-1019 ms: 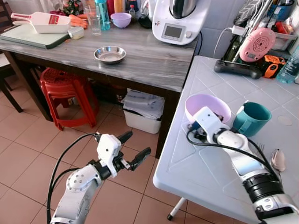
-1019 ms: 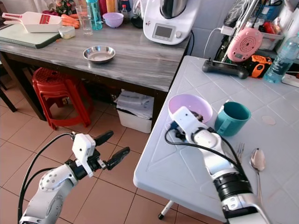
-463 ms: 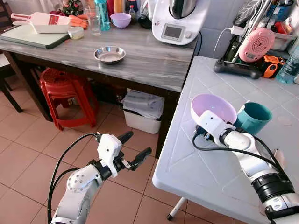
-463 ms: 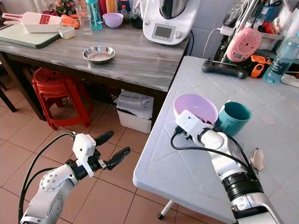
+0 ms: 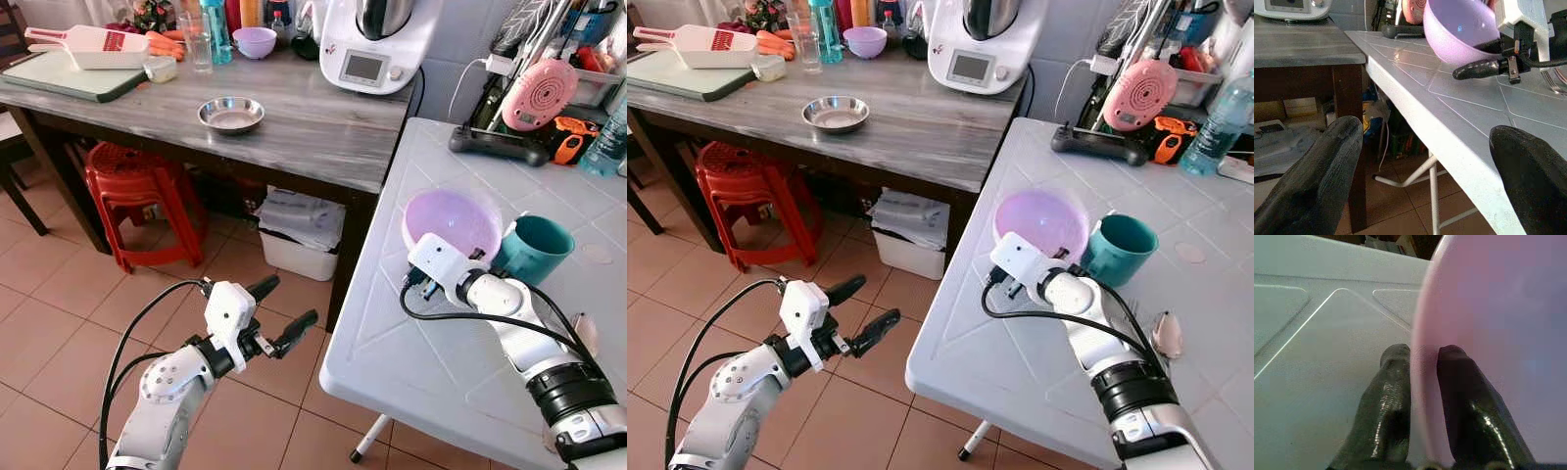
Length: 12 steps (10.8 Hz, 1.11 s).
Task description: Setting the table
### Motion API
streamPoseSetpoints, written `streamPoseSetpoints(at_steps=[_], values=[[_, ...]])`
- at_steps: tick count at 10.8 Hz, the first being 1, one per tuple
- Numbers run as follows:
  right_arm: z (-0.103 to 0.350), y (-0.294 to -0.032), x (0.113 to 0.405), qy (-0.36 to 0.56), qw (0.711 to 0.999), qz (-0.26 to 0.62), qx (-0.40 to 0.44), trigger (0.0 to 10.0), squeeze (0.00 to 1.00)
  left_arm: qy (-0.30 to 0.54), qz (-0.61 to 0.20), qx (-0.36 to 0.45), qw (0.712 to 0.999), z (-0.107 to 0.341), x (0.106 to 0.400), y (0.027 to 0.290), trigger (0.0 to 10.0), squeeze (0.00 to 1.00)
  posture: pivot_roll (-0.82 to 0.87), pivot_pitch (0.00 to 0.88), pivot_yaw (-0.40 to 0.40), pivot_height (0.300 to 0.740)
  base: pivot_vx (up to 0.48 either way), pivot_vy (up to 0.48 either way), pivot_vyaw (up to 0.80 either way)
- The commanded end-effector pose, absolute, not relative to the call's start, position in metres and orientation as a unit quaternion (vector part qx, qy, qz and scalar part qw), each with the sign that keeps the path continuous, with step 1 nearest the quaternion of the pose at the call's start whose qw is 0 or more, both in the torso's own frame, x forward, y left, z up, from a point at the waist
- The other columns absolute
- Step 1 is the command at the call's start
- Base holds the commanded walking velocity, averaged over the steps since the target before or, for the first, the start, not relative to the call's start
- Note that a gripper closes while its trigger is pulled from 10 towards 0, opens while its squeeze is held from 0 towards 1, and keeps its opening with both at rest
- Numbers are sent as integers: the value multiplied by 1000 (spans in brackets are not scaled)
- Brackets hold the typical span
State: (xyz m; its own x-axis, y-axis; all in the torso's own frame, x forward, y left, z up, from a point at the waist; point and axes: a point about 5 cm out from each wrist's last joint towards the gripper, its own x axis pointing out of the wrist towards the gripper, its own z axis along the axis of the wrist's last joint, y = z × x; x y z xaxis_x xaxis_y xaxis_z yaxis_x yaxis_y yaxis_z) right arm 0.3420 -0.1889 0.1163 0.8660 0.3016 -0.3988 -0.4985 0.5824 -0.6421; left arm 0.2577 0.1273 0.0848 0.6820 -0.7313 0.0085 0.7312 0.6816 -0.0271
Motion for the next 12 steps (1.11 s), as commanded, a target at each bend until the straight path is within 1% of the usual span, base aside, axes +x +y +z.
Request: streamPoseSetpoints(at_steps=[1, 3, 4, 5, 6, 7, 8, 9, 10, 11, 12], values=[[121, -188, 342, 113, 878, 232, -403, 0, 0, -3, -407, -1, 914, 88, 259, 126, 10000, 0, -31, 18, -30, 740, 0, 0, 0], [126, -185, 341, 93, 877, 235, -408, 0, 0, -3, -407, 3, 913, 88, 259, 126, 10000, 0, -30, 19, -30, 740, 0, 0, 0], [131, -182, 340, 66, 880, 233, -409, 0, 0, -6, -404, 3, 915, 88, 259, 125, 10000, 0, -30, 18, -30, 740, 0, 0, 0], [140, -175, 338, 23, 899, 215, -380, 0, 0, -19, -364, 4, 931, 92, 264, 129, 10000, 0, -25, 12, -32, 740, 0, 0, 0], [143, -172, 334, 2, 911, 204, -358, 0, 0, -22, -329, 12, 944, 95, 270, 132, 10000, 0, -21, 11, -32, 740, 0, 0, 0], [146, -162, 326, -30, 936, 183, -298, 0, 0, -30, -244, 18, 969, 100, 284, 143, 10000, 0, -19, 9, -32, 740, 0, 0, 0], [147, -154, 319, -49, 942, 185, -276, 0, 0, -29, -206, 11, 978, 101, 290, 150, 10000, 0, -21, 9, -29, 740, 0, 0, 0], [148, -144, 310, -69, 951, 171, -249, 7647, 0, -30, -177, 3, 984, 103, 295, 156, 10000, 0, -23, 10, -25, 740, 0, 0, 0], [150, -137, 304, -88, 954, 162, -238, 10000, 0, -32, -164, -4, 986, 104, 298, 158, 10000, 0, -25, 8, -24, 740, 0, 0, 0], [153, -131, 297, -104, 962, 137, -210, 10000, 0, -37, -152, 1, 988, 107, 304, 162, 10000, 0, -26, 2, -22, 740, 0, 0, 0], [154, -127, 294, -109, 963, 135, -205, 10000, 0, -38, -149, 4, 988, 108, 307, 163, 10000, 0, -27, 1, -21, 740, 0, 0, 0]])
